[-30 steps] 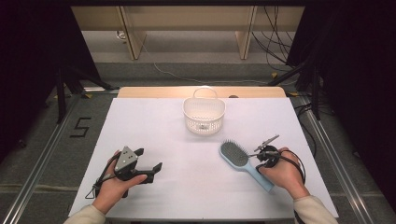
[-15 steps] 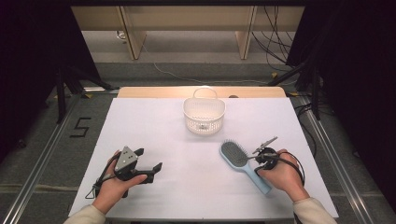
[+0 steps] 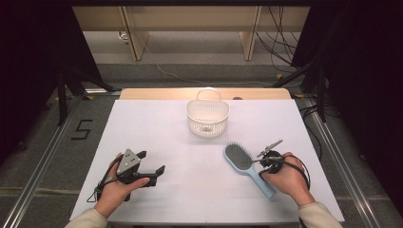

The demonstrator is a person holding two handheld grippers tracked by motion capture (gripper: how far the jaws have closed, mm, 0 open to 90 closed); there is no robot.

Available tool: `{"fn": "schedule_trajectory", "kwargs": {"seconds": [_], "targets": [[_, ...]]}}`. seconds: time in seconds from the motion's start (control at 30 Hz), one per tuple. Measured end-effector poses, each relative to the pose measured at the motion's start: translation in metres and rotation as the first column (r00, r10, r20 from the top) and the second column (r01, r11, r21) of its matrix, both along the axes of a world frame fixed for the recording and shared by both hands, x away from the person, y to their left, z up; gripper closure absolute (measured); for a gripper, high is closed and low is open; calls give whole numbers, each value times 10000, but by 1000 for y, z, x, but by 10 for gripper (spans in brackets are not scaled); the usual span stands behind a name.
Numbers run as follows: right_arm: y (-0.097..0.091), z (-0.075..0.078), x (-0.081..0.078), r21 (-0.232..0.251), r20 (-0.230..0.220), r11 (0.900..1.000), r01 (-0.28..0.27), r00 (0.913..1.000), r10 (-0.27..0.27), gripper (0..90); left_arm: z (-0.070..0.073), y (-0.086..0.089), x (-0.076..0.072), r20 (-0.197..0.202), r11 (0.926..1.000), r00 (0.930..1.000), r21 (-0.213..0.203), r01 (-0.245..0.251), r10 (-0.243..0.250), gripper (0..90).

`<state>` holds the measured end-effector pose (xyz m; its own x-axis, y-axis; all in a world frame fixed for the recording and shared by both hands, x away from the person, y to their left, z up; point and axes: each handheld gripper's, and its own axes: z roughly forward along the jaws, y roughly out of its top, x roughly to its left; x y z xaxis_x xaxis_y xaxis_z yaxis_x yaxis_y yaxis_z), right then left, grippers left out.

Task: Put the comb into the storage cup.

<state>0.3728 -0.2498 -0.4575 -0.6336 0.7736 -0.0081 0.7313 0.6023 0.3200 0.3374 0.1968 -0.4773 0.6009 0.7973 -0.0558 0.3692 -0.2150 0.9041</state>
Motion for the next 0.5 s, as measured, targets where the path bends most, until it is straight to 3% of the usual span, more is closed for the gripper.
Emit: {"fn": "schedule_trajectory", "kwargs": {"seconds": [0.33,0.4,0.47,0.5], "targets": [[-4,0,-1,134,183,9999,-69,9998,67,828,0,0,0,17,10000,10000,9,21,-21,102],[-6,0,-1,293,324,9996,5,9995,-14,742,0,0,0,11,10000,10000,12,15,-15,102],[-7,1,-1,432,405,9990,60,9991,-78,712,0,0,0,16,10000,10000,1,8,-8,102],[-11,4,-1,728,753,9972,165,9969,-220,651,0,0,0,22,10000,10000,4,20,-20,102]]}}
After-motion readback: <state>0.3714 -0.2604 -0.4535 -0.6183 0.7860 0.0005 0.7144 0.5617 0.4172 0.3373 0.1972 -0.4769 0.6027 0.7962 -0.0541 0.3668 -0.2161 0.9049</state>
